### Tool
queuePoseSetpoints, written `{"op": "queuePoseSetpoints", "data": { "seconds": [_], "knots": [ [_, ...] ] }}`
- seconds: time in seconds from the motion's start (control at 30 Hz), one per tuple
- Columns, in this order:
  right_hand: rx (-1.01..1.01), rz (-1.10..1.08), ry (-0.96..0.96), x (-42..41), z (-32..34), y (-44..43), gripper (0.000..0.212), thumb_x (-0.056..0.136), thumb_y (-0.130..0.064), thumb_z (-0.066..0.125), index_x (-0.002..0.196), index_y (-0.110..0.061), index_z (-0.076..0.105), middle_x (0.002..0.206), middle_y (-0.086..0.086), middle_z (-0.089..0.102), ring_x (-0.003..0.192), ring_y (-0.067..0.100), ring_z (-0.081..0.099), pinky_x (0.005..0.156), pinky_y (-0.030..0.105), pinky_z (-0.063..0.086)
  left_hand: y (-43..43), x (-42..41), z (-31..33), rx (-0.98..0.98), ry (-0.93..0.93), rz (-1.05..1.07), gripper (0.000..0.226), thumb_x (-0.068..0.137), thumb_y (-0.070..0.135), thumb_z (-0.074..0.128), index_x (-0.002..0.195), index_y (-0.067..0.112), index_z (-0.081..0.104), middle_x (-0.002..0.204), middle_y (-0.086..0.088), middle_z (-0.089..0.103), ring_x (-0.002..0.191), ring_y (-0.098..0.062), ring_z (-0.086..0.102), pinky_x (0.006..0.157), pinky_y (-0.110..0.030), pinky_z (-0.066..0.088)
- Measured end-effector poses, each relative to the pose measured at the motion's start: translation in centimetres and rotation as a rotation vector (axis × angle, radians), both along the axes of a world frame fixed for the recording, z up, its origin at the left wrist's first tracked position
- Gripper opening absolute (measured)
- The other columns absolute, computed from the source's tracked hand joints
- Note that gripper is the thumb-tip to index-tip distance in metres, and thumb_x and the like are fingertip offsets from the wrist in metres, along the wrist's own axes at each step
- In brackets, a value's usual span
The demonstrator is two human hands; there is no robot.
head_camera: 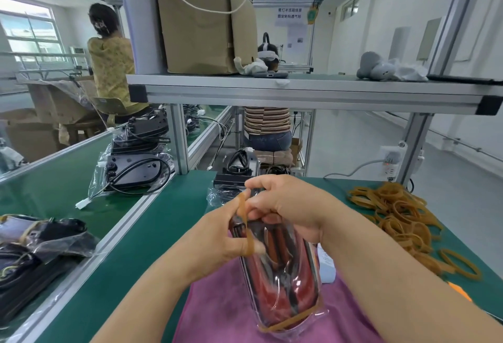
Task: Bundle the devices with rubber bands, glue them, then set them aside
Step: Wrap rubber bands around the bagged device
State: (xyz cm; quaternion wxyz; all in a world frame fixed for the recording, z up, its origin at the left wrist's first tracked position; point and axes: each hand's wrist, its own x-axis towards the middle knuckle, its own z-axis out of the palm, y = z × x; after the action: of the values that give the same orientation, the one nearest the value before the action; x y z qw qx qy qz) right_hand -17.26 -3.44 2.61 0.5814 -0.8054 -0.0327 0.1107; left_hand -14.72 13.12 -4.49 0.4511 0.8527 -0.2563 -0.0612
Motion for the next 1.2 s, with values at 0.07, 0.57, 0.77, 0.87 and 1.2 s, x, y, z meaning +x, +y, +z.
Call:
{"op": "queuePoseSetpoints", "data": {
  "seconds": [0.07, 0.57, 0.77, 0.87, 1.2],
  "knots": [
    [0.130, 0.032, 0.052, -0.1, 0.0, -0.2, 0.045, 0.094, 0.001, 0.055, 0.137, -0.009, 0.050, 0.092, 0.005, 0.070, 0.075, 0.009, 0.061, 0.066, 0.017, 0.049, 0.1, 0.0, 0.3, 0.012, 0.005, 0.000, 0.082, 0.066, 0.045, 0.082, 0.139, 0.045, 0.043, 0.128, 0.020, 0.063, 0.118, -0.003, 0.059, 0.107, -0.040, 0.045],
    [0.606, -0.050, 0.116, -0.9, -0.8, -3.8, 0.024, 0.096, 0.004, 0.046, 0.116, -0.006, 0.057, 0.062, 0.005, 0.050, 0.048, 0.008, 0.039, 0.034, 0.013, 0.026, -1.4, -1.6, 2.7, 0.245, -0.045, -0.065, 0.077, 0.074, 0.039, 0.072, 0.119, 0.084, 0.029, 0.125, 0.014, 0.066, 0.110, -0.020, 0.065, 0.098, -0.044, 0.051],
    [0.629, -0.200, 0.085, -1.8, -0.9, -7.3, 0.022, 0.089, 0.010, 0.050, 0.097, -0.006, 0.061, 0.058, 0.007, 0.049, 0.044, 0.010, 0.039, 0.032, 0.016, 0.027, -1.3, -3.5, 2.6, 0.265, -0.099, -0.079, 0.061, 0.085, 0.044, 0.066, 0.123, 0.079, 0.034, 0.121, 0.031, 0.063, 0.090, -0.007, 0.060, 0.099, -0.035, 0.051],
    [0.712, -0.318, 0.142, -1.9, -2.1, -8.5, 0.021, 0.090, 0.010, 0.047, 0.093, -0.009, 0.056, 0.056, 0.007, 0.048, 0.041, 0.010, 0.038, 0.030, 0.015, 0.026, -1.0, -4.2, 2.5, 0.241, -0.128, -0.085, 0.056, 0.087, 0.044, 0.066, 0.122, 0.078, 0.038, 0.126, 0.023, 0.063, 0.094, -0.010, 0.061, 0.103, -0.037, 0.049],
    [0.926, -0.352, 0.394, -1.8, -7.6, -8.5, 0.028, 0.088, 0.015, 0.040, 0.077, -0.008, 0.048, 0.060, 0.004, 0.047, 0.033, 0.004, 0.036, 0.026, 0.010, 0.025, -0.7, -5.3, 2.5, 0.212, -0.223, -0.100, 0.057, 0.089, 0.037, 0.068, 0.130, 0.068, 0.042, 0.124, 0.054, 0.044, 0.111, 0.003, 0.059, 0.087, 0.005, 0.033]
  ]
}}
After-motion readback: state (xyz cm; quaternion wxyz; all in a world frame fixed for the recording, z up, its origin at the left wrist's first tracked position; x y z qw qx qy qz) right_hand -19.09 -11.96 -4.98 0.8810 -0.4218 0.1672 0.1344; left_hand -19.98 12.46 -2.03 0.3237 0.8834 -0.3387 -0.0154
